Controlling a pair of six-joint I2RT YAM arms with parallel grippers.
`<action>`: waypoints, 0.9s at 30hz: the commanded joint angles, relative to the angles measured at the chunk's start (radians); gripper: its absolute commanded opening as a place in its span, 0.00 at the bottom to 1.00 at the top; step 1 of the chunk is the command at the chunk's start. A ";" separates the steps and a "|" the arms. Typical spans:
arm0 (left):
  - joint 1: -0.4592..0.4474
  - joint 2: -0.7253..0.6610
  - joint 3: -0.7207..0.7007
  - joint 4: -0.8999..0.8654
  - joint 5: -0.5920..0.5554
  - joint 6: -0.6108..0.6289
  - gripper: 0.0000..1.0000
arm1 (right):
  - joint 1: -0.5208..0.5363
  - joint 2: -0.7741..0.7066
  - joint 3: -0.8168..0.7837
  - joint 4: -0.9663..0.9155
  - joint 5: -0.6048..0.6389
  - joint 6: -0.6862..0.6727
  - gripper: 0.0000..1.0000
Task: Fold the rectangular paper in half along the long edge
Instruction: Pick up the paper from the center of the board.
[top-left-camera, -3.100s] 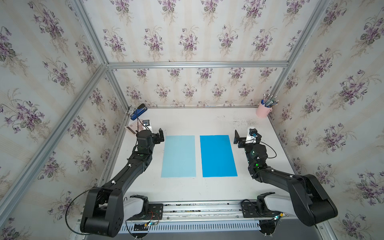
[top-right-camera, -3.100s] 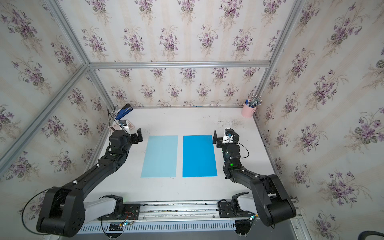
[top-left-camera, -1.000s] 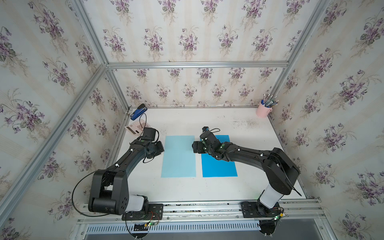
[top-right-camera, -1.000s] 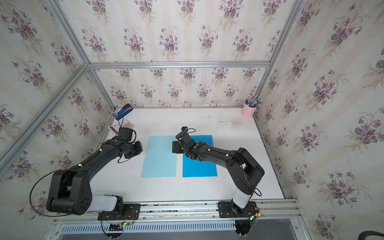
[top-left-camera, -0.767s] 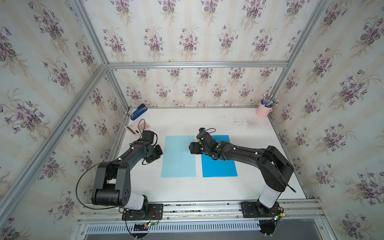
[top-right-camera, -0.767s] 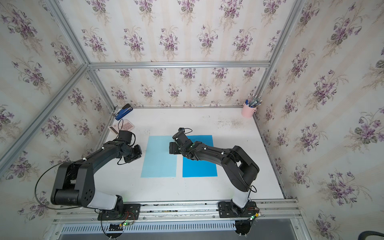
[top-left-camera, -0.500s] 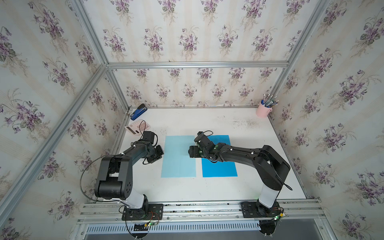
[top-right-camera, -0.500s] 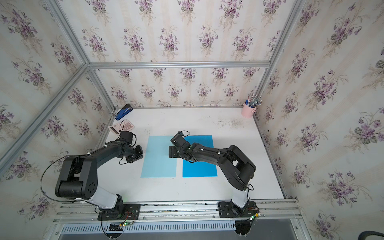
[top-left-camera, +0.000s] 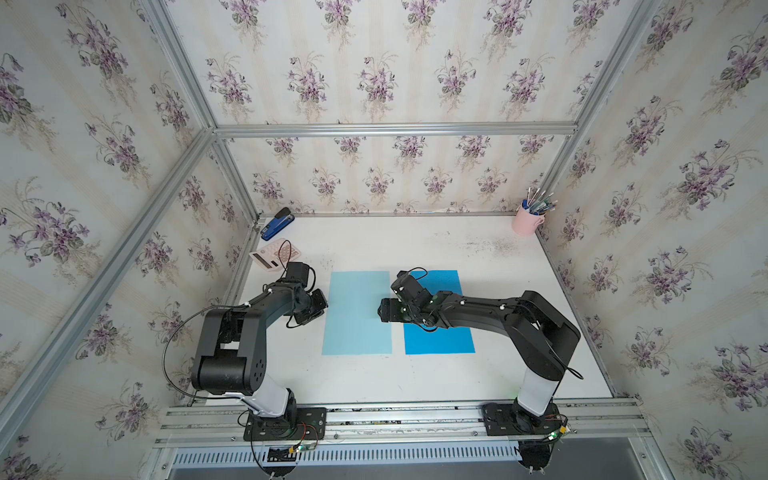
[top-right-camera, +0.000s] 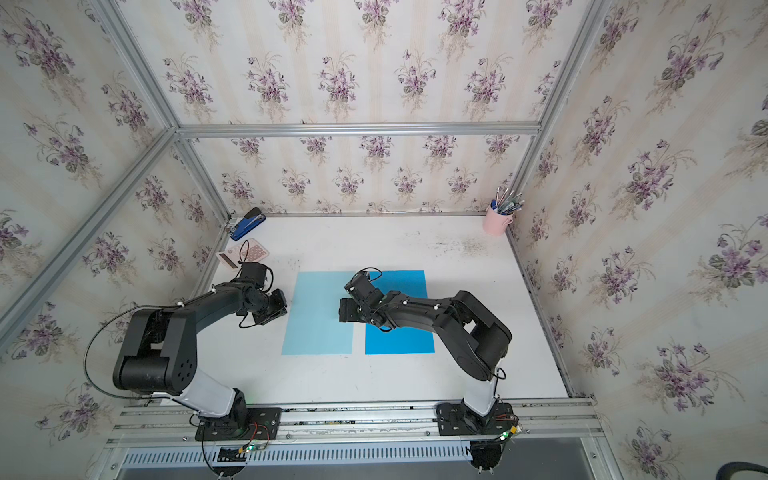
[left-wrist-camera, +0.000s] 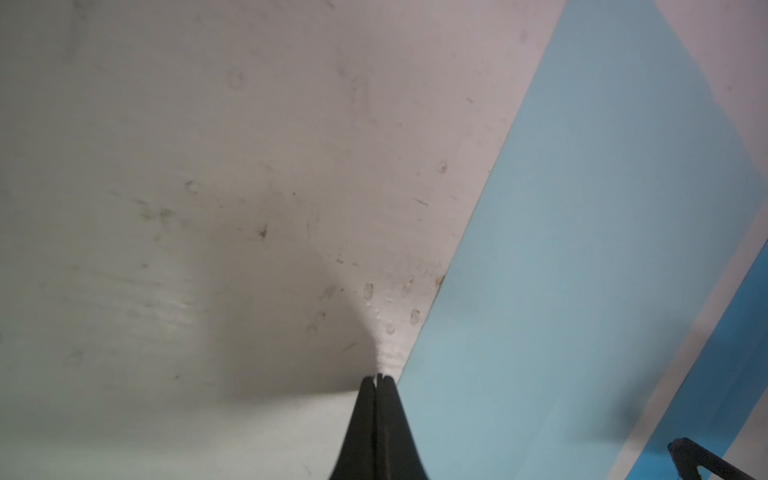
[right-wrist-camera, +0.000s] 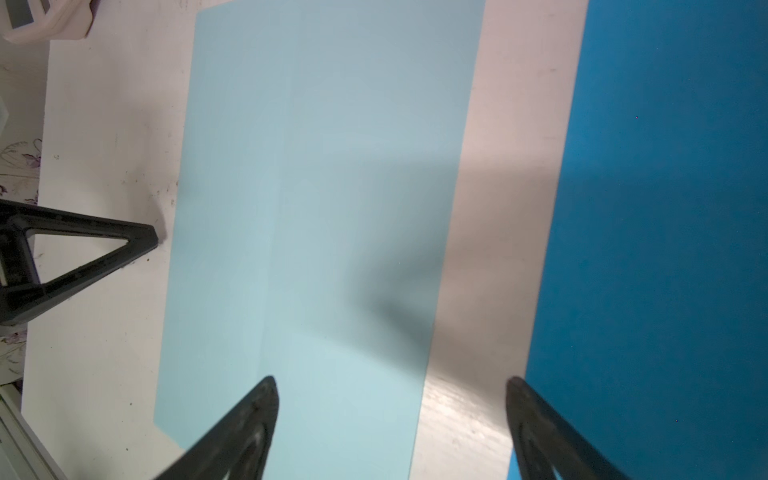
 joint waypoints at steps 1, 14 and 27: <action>0.001 -0.003 0.006 0.017 -0.007 0.004 0.00 | -0.001 0.022 0.011 0.036 -0.023 0.004 0.86; 0.000 0.052 0.031 0.035 0.015 0.003 0.00 | -0.001 0.067 0.030 0.069 -0.027 -0.006 0.86; -0.016 0.062 0.038 0.025 0.009 0.007 0.00 | -0.007 0.090 0.028 0.100 -0.073 -0.007 0.86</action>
